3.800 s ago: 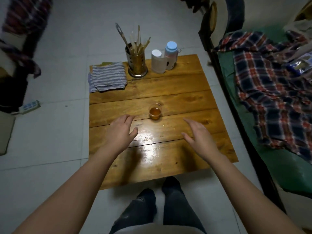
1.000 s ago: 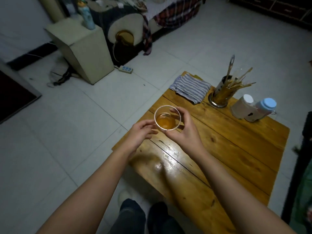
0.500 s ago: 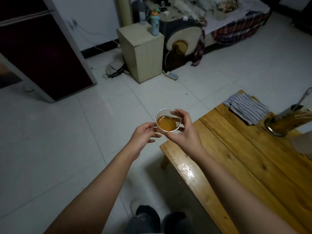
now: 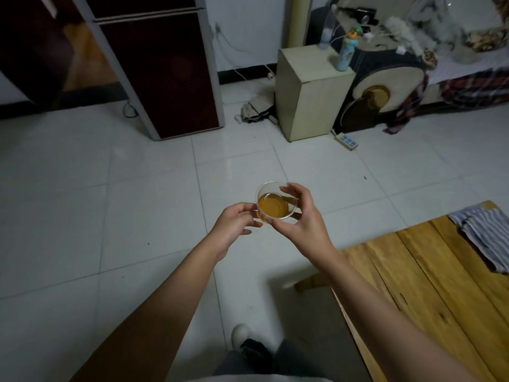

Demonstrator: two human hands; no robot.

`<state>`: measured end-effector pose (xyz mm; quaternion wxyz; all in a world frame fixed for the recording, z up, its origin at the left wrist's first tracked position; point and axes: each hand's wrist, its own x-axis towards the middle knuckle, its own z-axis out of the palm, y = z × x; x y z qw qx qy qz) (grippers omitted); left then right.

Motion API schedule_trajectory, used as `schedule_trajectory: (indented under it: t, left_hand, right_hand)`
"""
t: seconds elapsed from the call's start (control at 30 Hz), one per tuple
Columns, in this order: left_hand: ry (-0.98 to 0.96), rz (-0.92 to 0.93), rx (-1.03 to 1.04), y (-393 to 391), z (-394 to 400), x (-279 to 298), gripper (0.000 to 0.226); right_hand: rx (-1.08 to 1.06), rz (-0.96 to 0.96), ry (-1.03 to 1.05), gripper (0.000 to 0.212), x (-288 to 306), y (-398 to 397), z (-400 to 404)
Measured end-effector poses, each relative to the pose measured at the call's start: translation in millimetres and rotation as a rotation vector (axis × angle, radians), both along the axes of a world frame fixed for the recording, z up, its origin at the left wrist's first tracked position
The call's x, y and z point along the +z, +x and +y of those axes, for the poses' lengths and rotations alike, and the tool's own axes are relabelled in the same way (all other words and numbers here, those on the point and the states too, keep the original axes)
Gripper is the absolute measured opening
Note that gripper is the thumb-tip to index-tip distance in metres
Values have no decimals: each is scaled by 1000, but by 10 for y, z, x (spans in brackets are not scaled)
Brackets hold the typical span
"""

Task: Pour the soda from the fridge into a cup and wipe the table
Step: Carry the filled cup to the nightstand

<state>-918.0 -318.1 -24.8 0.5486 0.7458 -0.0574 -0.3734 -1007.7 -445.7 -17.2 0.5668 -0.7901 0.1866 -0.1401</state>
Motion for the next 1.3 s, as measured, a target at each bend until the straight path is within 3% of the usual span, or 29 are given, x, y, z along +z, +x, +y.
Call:
schedule_trajectory:
  t: [0.47,1.3]
  left_hand:
    - [56,31,0,937,-179,-102,33]
    - [52,27,-97,4052,-2525,-24,32]
  right_hand:
    - [71,37,-9,70,-115,1003,-261]
    - [-23,60,-52,73,-9,4036,-2508]
